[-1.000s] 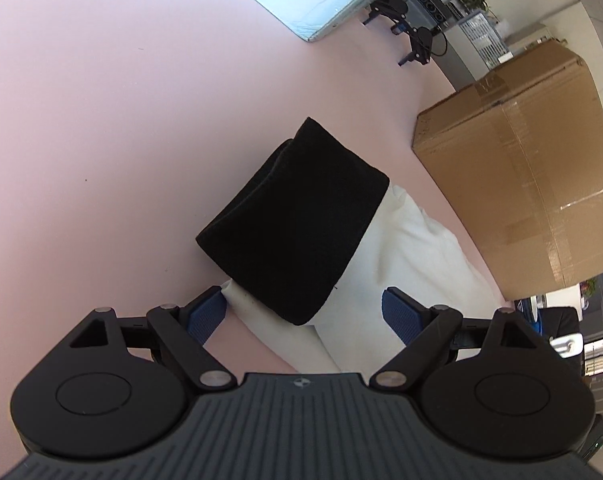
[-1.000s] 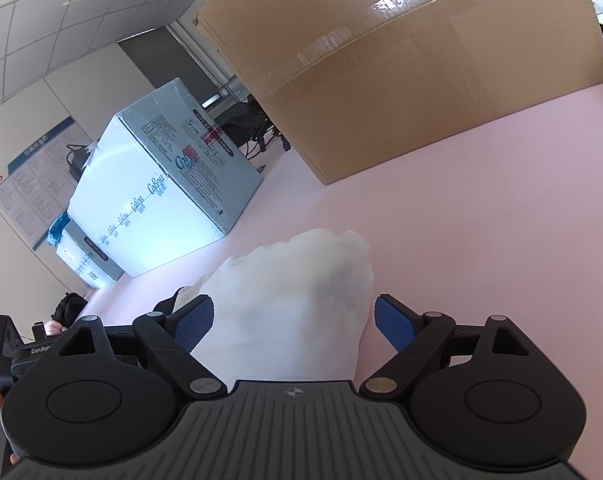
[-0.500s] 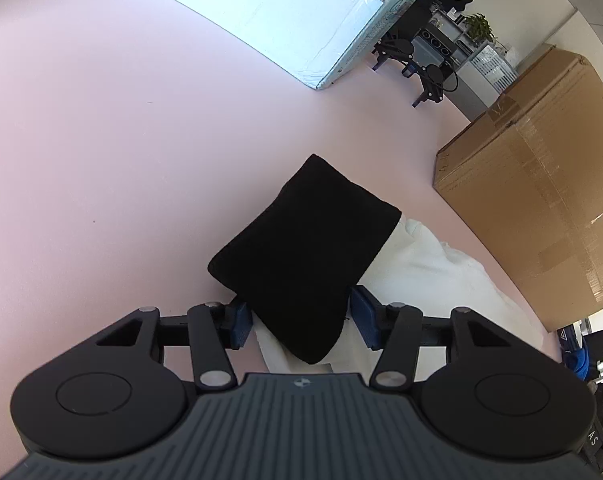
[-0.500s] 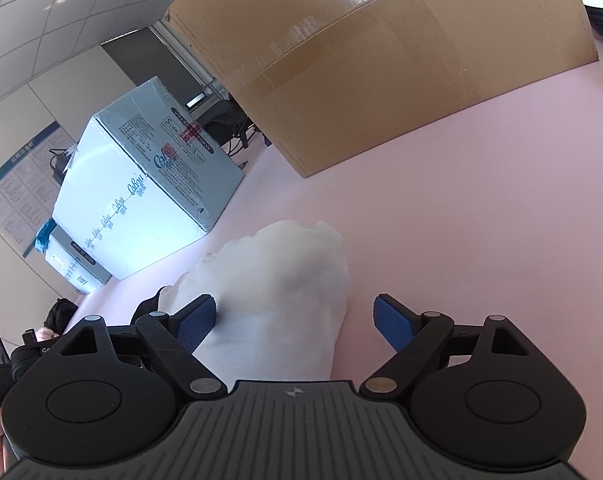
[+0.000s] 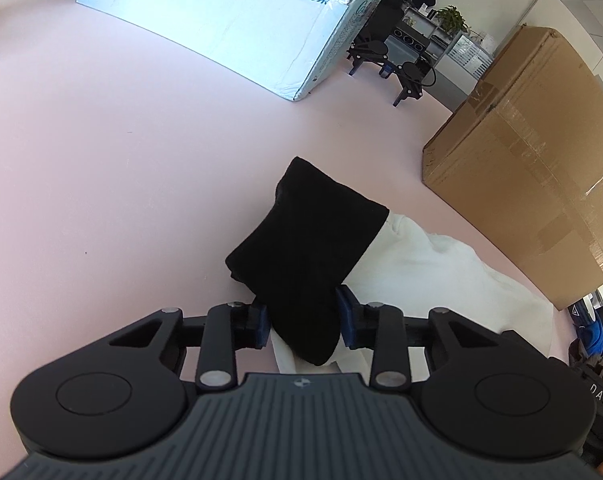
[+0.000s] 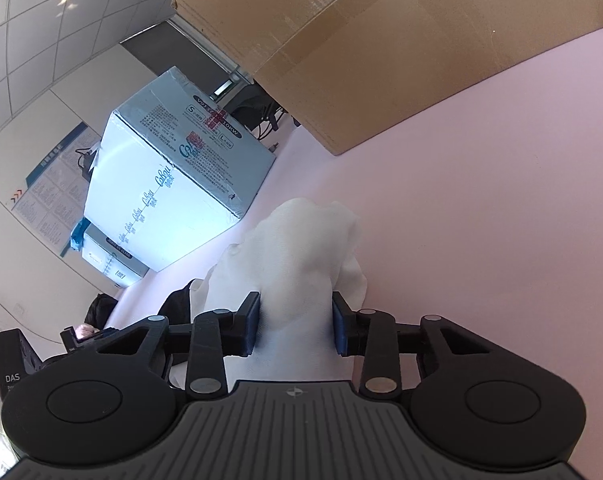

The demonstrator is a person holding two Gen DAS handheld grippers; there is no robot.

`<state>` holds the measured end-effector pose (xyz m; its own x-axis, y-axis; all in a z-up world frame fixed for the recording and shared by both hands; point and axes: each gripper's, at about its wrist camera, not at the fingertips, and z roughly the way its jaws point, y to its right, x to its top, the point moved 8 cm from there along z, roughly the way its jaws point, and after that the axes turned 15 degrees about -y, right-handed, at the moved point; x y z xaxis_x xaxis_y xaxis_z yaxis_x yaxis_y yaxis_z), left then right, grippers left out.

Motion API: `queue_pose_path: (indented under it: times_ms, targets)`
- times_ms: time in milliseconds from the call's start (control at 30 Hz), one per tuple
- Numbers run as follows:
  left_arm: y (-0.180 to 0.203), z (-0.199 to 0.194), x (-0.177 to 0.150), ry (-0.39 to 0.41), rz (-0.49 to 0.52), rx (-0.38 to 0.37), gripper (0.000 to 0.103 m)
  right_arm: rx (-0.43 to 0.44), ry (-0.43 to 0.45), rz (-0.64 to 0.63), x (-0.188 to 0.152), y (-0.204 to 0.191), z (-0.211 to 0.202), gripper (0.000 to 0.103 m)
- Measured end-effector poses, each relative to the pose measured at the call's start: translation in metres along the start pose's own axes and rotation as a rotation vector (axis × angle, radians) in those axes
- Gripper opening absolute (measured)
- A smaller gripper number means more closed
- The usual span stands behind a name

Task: Fold clothes
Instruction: 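Grasp the folded black sleeve with the left gripper while the right gripper grasps the white shirt, then lift the folded shirt with both grippers and carry it toward the bowl and blue cloth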

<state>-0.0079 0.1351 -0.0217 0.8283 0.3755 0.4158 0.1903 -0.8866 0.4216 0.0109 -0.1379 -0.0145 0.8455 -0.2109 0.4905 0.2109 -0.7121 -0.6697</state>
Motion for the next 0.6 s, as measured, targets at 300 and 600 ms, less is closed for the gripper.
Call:
queue_pose_path:
  times_ms: [300,600]
  targets:
    - [0.011,-0.007,-0.001,0.074,0.075,0.045,0.022,-0.042,0.068,-0.163,-0.005,-0.026,-0.005,0.025]
    - [0.021,-0.02,0.001,0.124,0.112,0.061,0.021,-0.034,0.104,-0.192,-0.004,-0.036,-0.012,0.025]
